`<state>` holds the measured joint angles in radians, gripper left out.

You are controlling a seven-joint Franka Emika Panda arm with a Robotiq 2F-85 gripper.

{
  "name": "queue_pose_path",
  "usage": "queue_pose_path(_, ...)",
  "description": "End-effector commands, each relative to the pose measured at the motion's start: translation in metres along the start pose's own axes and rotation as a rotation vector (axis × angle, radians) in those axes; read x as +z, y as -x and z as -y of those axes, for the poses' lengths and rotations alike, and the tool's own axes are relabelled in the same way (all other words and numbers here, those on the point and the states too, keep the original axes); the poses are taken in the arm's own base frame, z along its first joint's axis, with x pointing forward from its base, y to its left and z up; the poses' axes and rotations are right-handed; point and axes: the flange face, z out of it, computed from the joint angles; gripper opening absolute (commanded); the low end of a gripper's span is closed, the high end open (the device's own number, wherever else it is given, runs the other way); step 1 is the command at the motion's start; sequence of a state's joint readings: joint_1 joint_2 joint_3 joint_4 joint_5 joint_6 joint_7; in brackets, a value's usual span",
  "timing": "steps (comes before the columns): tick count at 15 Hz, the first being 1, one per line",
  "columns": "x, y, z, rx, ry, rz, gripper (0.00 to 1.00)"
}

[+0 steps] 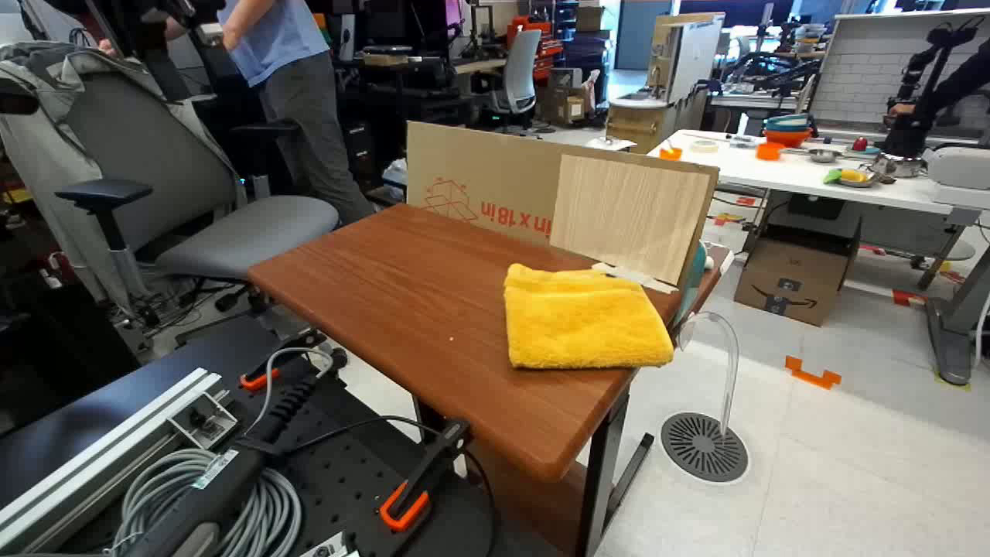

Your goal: Wipe the table top.

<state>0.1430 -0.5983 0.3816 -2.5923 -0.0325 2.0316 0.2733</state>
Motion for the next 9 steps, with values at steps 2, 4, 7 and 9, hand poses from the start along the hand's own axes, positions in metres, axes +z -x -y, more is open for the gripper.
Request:
queue_pose_path(2, -0.001, -0.004, -0.002, 0.012, -0.007, -0.023, 1.0)
queue_pose_path(4, 0.002, -0.019, -0.026, 0.085, -0.052, -0.004, 1.0)
queue_pose_path(7, 0.015, -0.045, -0.092, 0.192, -0.154, 0.046, 1.0)
queue_pose_path(9, 0.026, -0.057, -0.145, 0.244, -0.228, 0.052, 1.0)
